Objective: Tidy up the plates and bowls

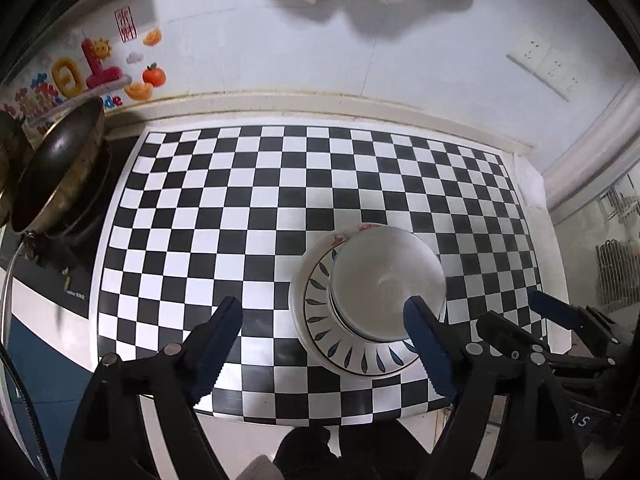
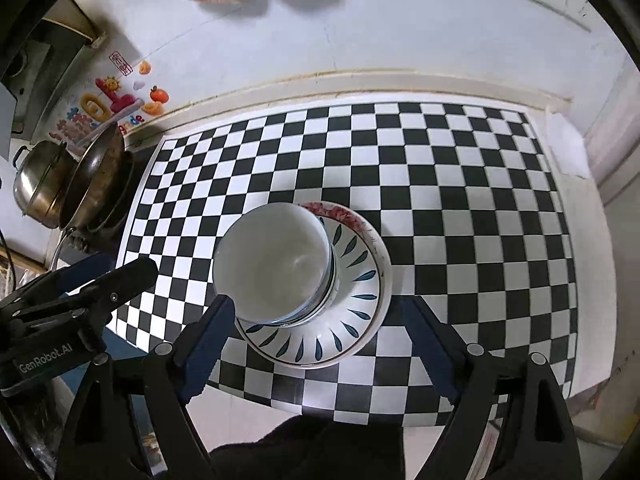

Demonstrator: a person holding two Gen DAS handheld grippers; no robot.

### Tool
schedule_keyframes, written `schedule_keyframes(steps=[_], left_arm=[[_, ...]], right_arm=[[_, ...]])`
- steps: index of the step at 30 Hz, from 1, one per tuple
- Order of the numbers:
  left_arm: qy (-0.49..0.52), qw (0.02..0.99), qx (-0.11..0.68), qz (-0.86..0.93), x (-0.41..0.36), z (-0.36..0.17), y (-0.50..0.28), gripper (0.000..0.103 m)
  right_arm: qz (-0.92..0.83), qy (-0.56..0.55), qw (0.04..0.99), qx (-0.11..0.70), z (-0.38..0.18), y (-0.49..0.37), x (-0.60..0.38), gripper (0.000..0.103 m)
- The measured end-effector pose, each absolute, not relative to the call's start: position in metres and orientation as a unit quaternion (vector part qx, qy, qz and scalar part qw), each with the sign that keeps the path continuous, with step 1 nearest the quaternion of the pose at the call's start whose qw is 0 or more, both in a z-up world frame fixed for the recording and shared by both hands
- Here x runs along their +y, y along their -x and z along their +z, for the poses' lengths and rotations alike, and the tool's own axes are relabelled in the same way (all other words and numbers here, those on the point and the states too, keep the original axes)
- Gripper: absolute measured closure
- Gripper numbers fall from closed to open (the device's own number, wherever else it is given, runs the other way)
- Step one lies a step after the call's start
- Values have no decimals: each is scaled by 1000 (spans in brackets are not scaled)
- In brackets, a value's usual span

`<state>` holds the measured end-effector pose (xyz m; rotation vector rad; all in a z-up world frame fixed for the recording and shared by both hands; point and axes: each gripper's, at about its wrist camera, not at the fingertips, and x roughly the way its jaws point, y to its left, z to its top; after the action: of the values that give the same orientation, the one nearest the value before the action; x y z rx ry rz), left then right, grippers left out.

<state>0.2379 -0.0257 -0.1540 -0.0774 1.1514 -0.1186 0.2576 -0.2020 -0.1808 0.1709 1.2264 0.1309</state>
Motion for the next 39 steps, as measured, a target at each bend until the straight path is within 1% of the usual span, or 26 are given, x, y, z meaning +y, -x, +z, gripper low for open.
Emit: schedule_keyframes(steps=[7, 12, 20, 31, 39], left_arm=[[12, 849, 524, -58, -22, -138, -212, 21], [5, 871, 488, -52, -17, -106, -181, 21], [8, 905, 423, -45, -10, -46, -110, 21], [20, 919, 394, -17, -7, -7, -2, 21], [24, 925, 380, -9, -9, 9, 57, 21]], right_arm=[[32, -79, 832, 548, -157, -229, -195, 13], [22, -81, 850, 520, -127, -199, -193, 13], [11, -65, 897, 438, -47, -116, -194, 13], [33, -31, 928, 370, 26, 5, -190, 12], [52, -18, 931, 362, 44, 70, -190, 11]])
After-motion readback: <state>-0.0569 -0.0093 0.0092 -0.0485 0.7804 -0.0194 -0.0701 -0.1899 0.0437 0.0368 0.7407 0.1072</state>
